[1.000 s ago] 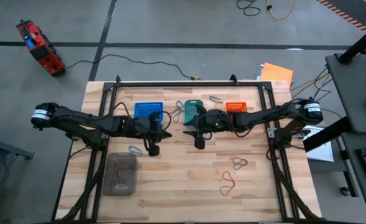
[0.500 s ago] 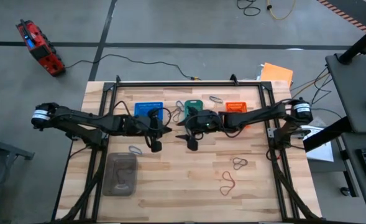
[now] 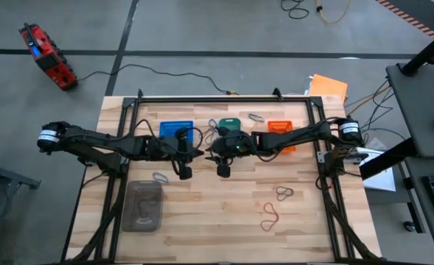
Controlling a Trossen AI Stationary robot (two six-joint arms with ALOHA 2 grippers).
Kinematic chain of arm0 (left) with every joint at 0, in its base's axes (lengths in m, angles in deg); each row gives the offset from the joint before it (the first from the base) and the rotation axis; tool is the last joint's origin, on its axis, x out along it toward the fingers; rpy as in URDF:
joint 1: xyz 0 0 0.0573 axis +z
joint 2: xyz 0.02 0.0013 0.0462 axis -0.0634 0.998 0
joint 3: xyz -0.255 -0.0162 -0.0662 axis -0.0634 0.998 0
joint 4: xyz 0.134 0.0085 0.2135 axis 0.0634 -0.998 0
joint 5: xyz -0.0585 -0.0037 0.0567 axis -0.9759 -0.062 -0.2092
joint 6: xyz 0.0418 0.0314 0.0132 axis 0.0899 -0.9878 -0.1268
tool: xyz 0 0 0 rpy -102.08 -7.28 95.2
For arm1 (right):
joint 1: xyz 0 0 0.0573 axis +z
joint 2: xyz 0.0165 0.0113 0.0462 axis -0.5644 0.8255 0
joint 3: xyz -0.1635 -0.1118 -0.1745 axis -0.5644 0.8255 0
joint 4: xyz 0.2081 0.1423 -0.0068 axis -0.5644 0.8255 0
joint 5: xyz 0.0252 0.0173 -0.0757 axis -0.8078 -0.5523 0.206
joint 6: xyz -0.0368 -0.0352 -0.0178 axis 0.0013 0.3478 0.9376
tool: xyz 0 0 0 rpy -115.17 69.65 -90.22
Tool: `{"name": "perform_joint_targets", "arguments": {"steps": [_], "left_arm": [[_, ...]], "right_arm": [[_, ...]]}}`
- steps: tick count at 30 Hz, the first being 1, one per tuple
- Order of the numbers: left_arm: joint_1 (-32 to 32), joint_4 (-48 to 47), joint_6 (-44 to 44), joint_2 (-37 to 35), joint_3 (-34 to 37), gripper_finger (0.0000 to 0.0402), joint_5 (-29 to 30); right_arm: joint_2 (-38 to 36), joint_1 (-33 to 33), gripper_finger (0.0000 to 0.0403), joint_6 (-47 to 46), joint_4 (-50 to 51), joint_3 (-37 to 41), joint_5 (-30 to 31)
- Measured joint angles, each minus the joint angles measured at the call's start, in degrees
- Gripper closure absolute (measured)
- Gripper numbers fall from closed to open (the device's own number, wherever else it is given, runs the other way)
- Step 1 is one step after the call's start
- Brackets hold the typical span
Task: Sort rubber bands into baskets
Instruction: Put the left yellow rubber band into the green bin
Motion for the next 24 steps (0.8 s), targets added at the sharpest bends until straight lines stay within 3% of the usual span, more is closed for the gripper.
{"name": "perform_joint_targets", "arguments": {"steps": [5, 7, 10, 15, 19, 24], "left_arm": [[0.0, -0.5, 0.2, 0.0, 0.0, 0.0401, 0.0], [0.0, -2.7, 1.2, 0.0, 0.0, 0.0402, 0.0], [0.0, -6.6, 2.8, 0.0, 1.0, 0.0402, -0.1], [0.0, -5.5, 6.4, 0.0, 4.6, 0.0389, -1.0], [-0.1, -0.5, 9.7, 0.0, 9.0, 0.0365, -2.2], [-0.4, 12.9, 10.6, 1.5, 13.3, 0.0331, -3.4]], "right_arm": [[0.0, -0.2, 0.0364, 0.5, 3.2, 0.0, 0.0], [0.0, -0.2, 0.0385, 0.5, 5.7, 0.0, 0.0], [0.0, -0.2, 0.0389, -0.1, 9.0, 0.0, 0.6], [-1.5, -0.2, 0.039, -0.7, 17.6, 0.0, 8.3], [-4.4, -0.3, 0.039, -2.4, 24.1, 0.3, 11.2], [-10.0, -0.2, 0.039, -2.3, 25.5, 3.3, 11.2]]}}
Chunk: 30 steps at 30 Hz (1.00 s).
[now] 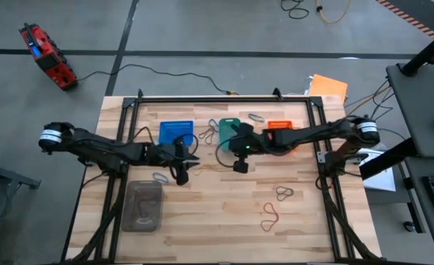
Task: Sort rubber bands into baskets
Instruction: Put the left yellow rubber band into the green bin
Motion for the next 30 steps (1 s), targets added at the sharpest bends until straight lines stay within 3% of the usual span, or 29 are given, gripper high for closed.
{"name": "perform_joint_targets", "arguments": {"steps": [8, 15, 30], "left_arm": [[-0.2, 3.7, -0.8, 12.6, -3.5, 0.0288, -0.7], [1.0, 4.3, -2.6, 21.1, -6.2, 0.0278, -0.6], [2.1, 8.9, -3.0, 29.3, -6.2, 0.0287, 0.3]], "right_arm": [[-10.5, 0.3, 0.039, -2.2, -9.2, 10.3, 0.9], [-15.3, 0.6, 0.039, -4.3, -20.5, 18.5, 0.8], [-14.2, 0.7, 0.039, -4.4, -20.9, 19.3, 0.4]]}}
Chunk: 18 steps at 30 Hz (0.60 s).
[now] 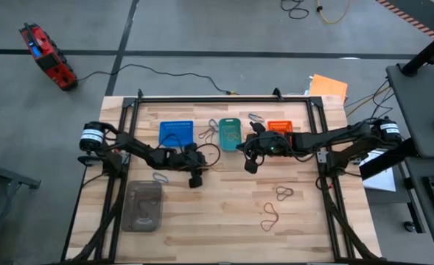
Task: Sort rubber bands into baskets
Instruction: Put the left yellow rubber band into the green bin
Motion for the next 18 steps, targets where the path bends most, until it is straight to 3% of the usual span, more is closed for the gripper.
{"name": "perform_joint_targets", "arguments": {"steps": [4, 9, 18], "left_arm": [[0.0, 1.0, 0.0, 1.6, -0.1, 0.032, -0.1], [0.0, 0.8, -1.1, 1.8, -0.1, 0.0391, -0.2], [0.0, 0.8, -4.5, -1.4, 0.2, 0.0401, -0.1]], "right_arm": [[0.0, 0.0, 0.039, 0.2, -1.2, 0.0, 0.0], [0.0, 0.0, 0.039, 0.3, -1.4, 0.0, 0.0], [0.0, 0.3, 0.039, 0.1, -2.5, 0.0, -3.1]]}}
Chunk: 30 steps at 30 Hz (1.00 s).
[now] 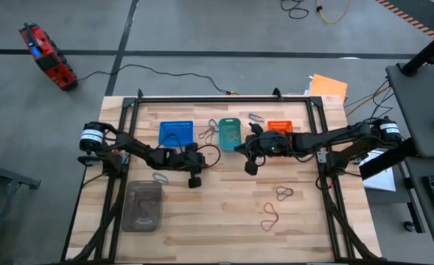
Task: Sort rubber bands into baskets
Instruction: Put the left yellow rubber band into the green bin
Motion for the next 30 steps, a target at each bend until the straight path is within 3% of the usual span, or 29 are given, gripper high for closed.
{"name": "perform_joint_targets", "arguments": {"steps": [11, 22, 30], "left_arm": [[0.0, 0.9, -2.0, -3.9, 0.1, 0.0401, 0.0], [0.0, 2.7, -3.4, -8.7, -0.1, 0.0401, 0.1], [0.0, 2.9, -6.1, -16.1, -0.1, 0.0401, 0.0]], "right_arm": [[0.3, 2.4, 0.0378, 0.0, -0.5, 0.0, 0.0], [11.0, 2.5, 0.0237, 2.2, -13.1, -0.7, 0.0], [19.7, 2.4, 0.0193, 4.1, -13.0, -6.6, 0.0]]}}
